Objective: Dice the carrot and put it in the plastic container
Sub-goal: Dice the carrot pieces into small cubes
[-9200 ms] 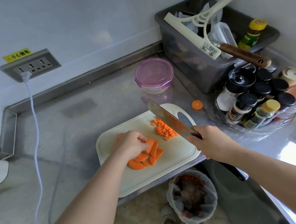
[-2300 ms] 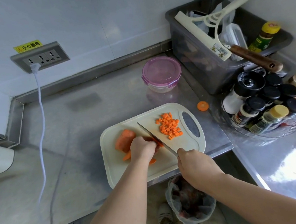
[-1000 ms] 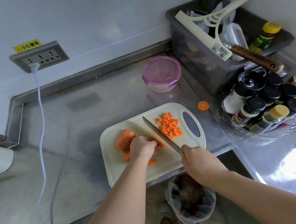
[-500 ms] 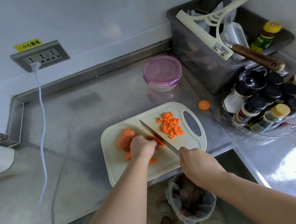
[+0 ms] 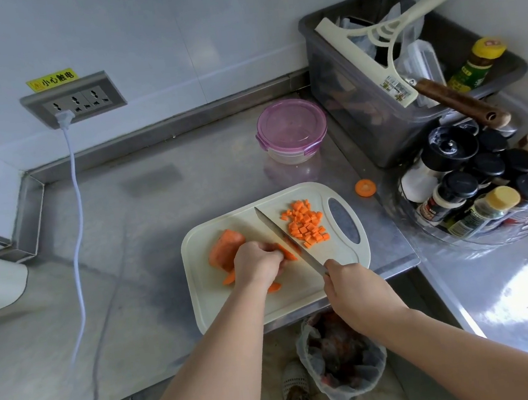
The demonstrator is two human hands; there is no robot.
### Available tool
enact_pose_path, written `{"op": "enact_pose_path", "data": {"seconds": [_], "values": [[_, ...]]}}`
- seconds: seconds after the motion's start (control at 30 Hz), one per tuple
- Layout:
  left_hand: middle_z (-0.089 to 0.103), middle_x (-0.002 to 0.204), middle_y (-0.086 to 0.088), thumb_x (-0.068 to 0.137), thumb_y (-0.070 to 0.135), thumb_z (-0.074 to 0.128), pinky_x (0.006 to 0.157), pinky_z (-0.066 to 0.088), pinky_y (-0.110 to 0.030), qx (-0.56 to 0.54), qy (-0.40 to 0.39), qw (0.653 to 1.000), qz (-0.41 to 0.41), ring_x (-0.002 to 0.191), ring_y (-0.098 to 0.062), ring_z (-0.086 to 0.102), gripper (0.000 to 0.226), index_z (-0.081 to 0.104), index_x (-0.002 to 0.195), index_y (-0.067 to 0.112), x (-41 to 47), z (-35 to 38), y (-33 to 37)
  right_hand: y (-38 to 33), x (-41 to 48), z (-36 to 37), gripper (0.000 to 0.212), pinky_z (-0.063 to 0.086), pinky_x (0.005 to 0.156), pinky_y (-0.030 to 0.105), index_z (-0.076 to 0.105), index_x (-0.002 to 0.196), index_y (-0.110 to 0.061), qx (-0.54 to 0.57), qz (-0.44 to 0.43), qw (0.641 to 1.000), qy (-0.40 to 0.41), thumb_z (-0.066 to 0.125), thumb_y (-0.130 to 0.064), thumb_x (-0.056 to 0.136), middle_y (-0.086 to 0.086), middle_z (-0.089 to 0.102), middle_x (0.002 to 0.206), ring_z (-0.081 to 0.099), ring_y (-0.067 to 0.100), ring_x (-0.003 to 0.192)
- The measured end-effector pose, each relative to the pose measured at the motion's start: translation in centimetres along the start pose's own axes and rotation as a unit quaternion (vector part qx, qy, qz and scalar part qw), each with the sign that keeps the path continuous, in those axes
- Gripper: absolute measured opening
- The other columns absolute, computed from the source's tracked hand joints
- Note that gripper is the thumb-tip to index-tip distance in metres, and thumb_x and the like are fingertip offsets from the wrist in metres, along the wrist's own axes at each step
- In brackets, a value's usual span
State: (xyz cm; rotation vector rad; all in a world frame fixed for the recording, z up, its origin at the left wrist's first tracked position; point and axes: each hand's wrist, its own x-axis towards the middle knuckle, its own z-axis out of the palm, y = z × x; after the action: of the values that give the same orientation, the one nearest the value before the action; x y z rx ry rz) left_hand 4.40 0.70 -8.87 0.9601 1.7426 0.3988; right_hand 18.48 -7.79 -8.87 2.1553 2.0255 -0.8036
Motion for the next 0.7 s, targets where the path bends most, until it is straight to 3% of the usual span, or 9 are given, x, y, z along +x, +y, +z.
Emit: {"op": "enact_pose_path", "data": {"seconds": [0.03,0.13,0.23,0.37,0.43,0.5,0.57,0.63,0.7], "values": [[0.072,0.089,-0.008,0.084,0.010,0.064,0.077,0.059,-0.042,0.028,0.003,0.999,0.026,0.085,-0.024,0.070,0.007,0.065,0.082,0.016,-0.2,0.0,0.1,0.1,0.0,-0.1,0.016,0.059,0.068,0.040,0.048,0.113,-0.014,0.001,0.003,1.000,0.004,0.040,-0.013,0.099,0.003,0.063,0.088,0.066,0.022,0.074],[0.068,0.105,-0.005,0.082,0.006,0.061,0.075,0.059,-0.038,0.094,0.028,0.992,0.080,0.093,-0.026,0.067,0.031,0.062,0.112,0.013,-0.4,-0.1,-0.1,0.6,-0.2,-0.4,0.016,0.058,0.068,0.040,0.049,0.111,-0.015,0.002,0.003,1.000,0.014,0.038,-0.016,0.099,0.002,0.063,0.086,0.065,0.022,0.073],[0.065,0.102,-0.001,0.085,0.002,0.054,0.049,0.052,-0.022,0.046,0.095,0.989,0.108,0.089,-0.024,0.063,0.028,0.062,0.107,0.018,-1.0,-1.5,0.9,1.1,-0.8,-1.2,0.021,0.056,0.066,0.039,0.050,0.111,-0.016,-0.008,-0.017,0.999,0.037,0.033,-0.025,0.102,0.001,0.063,0.084,0.064,0.023,0.070],[0.064,0.097,-0.001,0.087,0.004,0.056,0.082,0.046,-0.024,-0.002,0.254,0.928,0.273,0.092,-0.021,0.063,0.019,0.061,0.097,0.020,-0.8,-5.0,2.9,2.9,-2.0,-2.6,0.020,0.049,0.052,0.032,0.054,0.110,-0.019,-0.059,-0.090,0.987,0.122,0.043,-0.031,0.098,-0.002,0.066,0.083,0.062,0.024,0.062],[0.064,0.095,0.003,0.087,0.010,0.061,0.080,0.048,-0.027,0.031,0.182,0.925,0.333,0.088,-0.016,0.062,0.017,0.060,0.094,0.026,-1.3,-5.5,3.8,4.4,-2.4,-2.8,0.022,0.043,0.039,0.029,0.063,0.099,-0.018,-0.113,-0.139,0.969,0.169,0.070,-0.028,0.081,-0.003,0.065,0.069,0.056,0.024,0.047],[0.062,0.098,0.011,0.085,0.020,0.067,0.082,0.046,-0.026,0.156,0.021,0.919,0.361,0.093,-0.010,0.059,0.015,0.063,0.096,0.030,-2.2,-4.9,4.3,5.8,-2.6,-2.7,0.039,0.035,0.033,0.026,0.067,0.092,-0.017,-0.153,-0.165,0.955,0.193,0.086,-0.026,0.059,-0.005,0.061,0.059,0.050,0.022,0.038],[0.063,0.109,0.014,0.081,0.033,0.072,0.092,0.043,-0.028,0.321,-0.090,0.859,0.389,0.104,-0.009,0.057,0.023,0.067,0.102,0.032,-2.7,-3.5,3.8,6.8,-2.7,-2.6,0.045,0.037,0.034,0.026,0.069,0.090,-0.015,-0.174,-0.195,0.942,0.211,0.090,-0.025,0.052,-0.004,0.060,0.058,0.049,0.023,0.037],[0.060,0.121,0.013,0.078,0.041,0.072,0.098,0.040,-0.033,0.426,-0.133,0.803,0.395,0.112,-0.011,0.052,0.032,0.065,0.109,0.033,-2.9,-1.9,2.8,7.4,-2.7,-2.5,0.046,0.040,0.036,0.027,0.071,0.090,-0.013,-0.181,-0.217,0.930,0.237,0.091,-0.023,0.049,-0.002,0.061,0.059,0.048,0.023,0.036],[0.058,0.124,0.014,0.079,0.043,0.070,0.101,0.038,-0.035,0.462,-0.152,0.781,0.393,0.117,-0.012,0.048,0.036,0.063,0.113,0.034,-2.8,-0.7,2.0,7.7,-2.7,-2.5,0.049,0.043,0.038,0.028,0.072,0.091,-0.011,-0.191,-0.228,0.923,0.245,0.091,-0.018,0.047,-0.002,0.062,0.061,0.049,0.023,0.037]]}}
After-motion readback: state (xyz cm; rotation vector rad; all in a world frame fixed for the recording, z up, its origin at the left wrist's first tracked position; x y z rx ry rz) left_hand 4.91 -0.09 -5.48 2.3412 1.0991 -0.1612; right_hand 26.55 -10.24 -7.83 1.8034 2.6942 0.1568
